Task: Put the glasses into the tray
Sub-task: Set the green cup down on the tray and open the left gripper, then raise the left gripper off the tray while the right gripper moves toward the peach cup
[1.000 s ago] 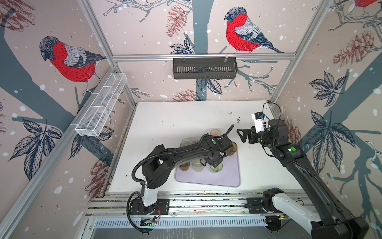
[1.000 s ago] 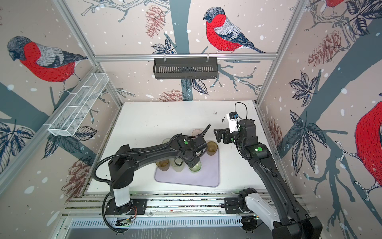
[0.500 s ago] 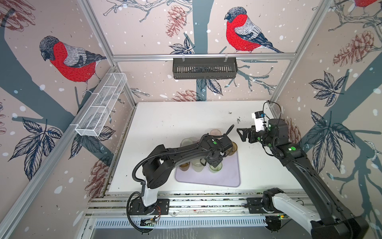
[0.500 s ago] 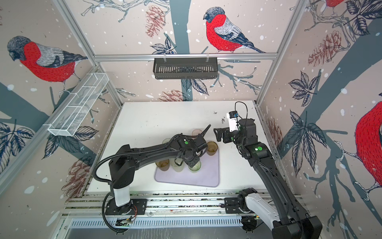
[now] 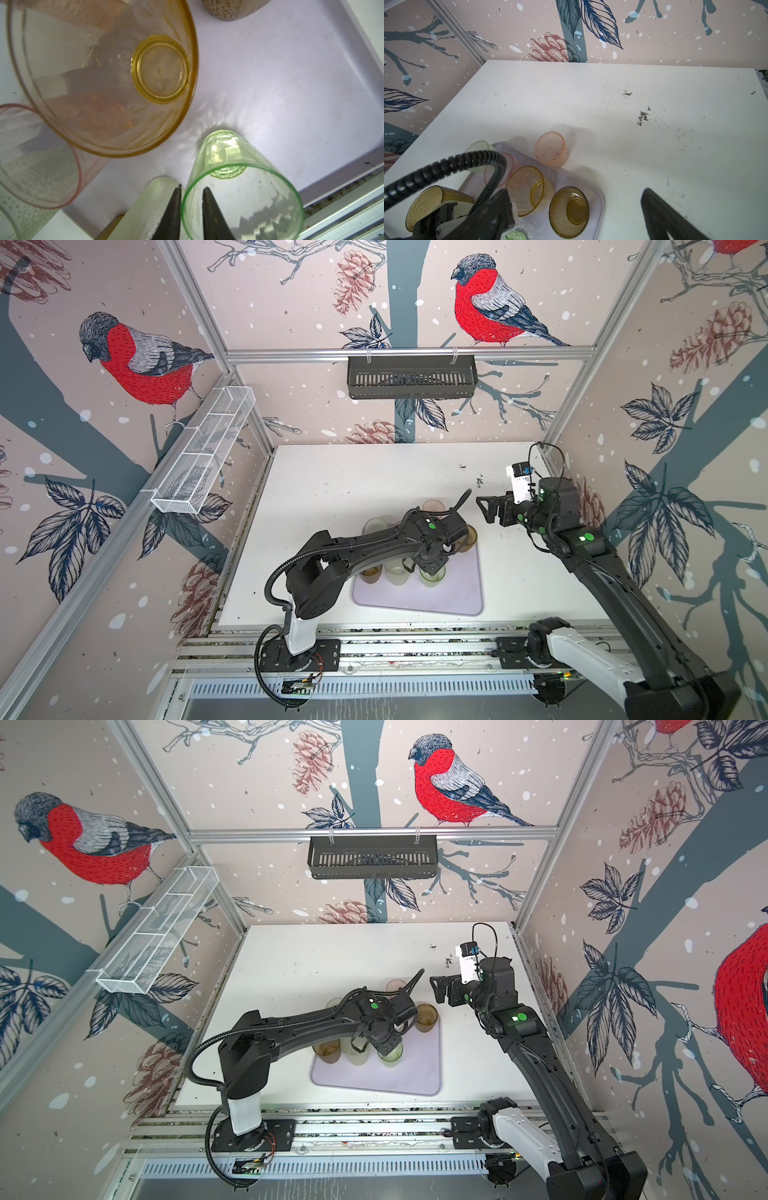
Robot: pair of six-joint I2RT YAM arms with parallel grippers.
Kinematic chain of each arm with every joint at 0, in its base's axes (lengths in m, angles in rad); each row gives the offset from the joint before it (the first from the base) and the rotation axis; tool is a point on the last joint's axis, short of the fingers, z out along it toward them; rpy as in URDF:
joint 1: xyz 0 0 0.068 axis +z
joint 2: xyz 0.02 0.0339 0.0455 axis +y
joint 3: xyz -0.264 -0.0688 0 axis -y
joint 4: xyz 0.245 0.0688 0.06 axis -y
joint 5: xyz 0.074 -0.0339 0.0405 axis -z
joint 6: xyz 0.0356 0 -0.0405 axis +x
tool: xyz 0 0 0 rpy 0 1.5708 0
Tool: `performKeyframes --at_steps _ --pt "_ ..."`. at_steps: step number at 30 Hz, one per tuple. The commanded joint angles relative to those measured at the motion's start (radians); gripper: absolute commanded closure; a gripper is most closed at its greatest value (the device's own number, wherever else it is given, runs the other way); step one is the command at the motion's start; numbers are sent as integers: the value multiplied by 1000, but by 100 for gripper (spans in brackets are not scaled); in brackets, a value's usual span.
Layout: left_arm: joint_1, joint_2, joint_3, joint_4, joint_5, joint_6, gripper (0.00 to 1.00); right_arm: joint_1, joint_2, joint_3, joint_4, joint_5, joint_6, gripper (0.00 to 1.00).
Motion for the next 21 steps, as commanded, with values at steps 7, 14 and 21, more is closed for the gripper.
performKeyframes --at_steps 7,14,21 --pt "-1 -26 21 -53 -23 1 77 -2 -7 3 24 12 3 0" --pt "0 -60 6 -57 -25 -30 70 -4 -7 6 16 25 7 0" --pt "-1 -106 43 -58 -5 -82 60 -6 12 35 -18 62 7 0"
